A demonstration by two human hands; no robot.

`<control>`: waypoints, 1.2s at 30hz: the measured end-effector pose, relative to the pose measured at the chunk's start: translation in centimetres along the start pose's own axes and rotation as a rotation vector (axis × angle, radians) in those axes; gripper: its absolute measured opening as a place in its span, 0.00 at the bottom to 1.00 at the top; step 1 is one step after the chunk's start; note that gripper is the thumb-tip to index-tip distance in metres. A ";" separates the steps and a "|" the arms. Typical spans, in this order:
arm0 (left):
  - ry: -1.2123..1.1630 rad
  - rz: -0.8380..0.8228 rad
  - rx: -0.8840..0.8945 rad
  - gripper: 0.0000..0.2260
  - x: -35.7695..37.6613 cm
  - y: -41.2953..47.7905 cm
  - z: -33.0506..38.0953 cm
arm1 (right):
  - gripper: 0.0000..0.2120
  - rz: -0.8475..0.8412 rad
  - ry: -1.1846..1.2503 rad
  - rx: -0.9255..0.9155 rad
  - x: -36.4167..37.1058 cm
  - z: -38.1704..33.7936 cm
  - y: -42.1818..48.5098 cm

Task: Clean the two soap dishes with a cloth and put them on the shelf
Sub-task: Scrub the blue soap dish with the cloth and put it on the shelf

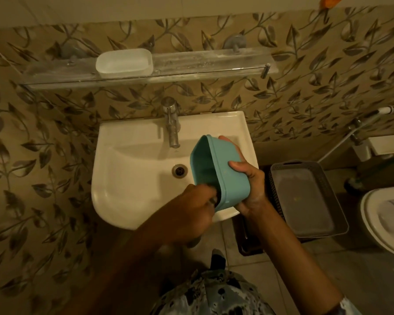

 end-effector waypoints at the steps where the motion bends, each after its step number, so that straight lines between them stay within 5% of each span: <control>1: -0.174 -0.025 -0.037 0.09 -0.6 0.2 0.1 | 0.27 -0.003 -0.010 -0.016 0.0 -0.1 0.1; 6: -1.078 0.013 -0.202 0.13 -2.9 1.0 -0.8 | 0.32 0.005 0.004 -0.065 -0.1 -1.1 1.3; 8: -1.244 -0.043 -0.149 0.14 -2.4 1.4 -1.0 | 0.28 0.019 -0.013 -0.065 -0.4 -1.8 1.5; 10: -0.964 -0.032 -0.037 0.16 -1.7 2.1 -1.5 | 0.29 0.014 -0.025 -0.027 -0.7 -2.0 1.6; 16: 0.698 0.004 0.590 0.15 0.3 2.8 -1.5 | 0.32 -0.027 0.061 0.371 -0.8 1.2 0.3; 21: 1.098 0.190 0.641 0.08 -1.3 3.2 -1.2 | 0.23 -0.010 0.031 0.523 -1.6 1.8 -0.7; 25: 0.794 0.183 0.275 0.16 0.3 4.8 -1.9 | 0.34 0.040 0.030 0.414 -2.7 0.3 0.8; 28: 0.409 0.160 0.196 0.17 1.2 5.2 -0.9 | 0.31 0.139 -0.013 0.281 -3.6 -0.2 2.0; 36: -1.130 -0.068 -0.264 0.10 -1.3 6.7 -3.4 | 0.33 0.002 -0.320 -0.188 -3.1 -2.1 3.5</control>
Point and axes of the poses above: each hand's wrist, its own y-axis towards the middle knuckle, its own x-axis out of the palm, z = x × y, the point moved 6 cm from there along y, towards the middle knuckle
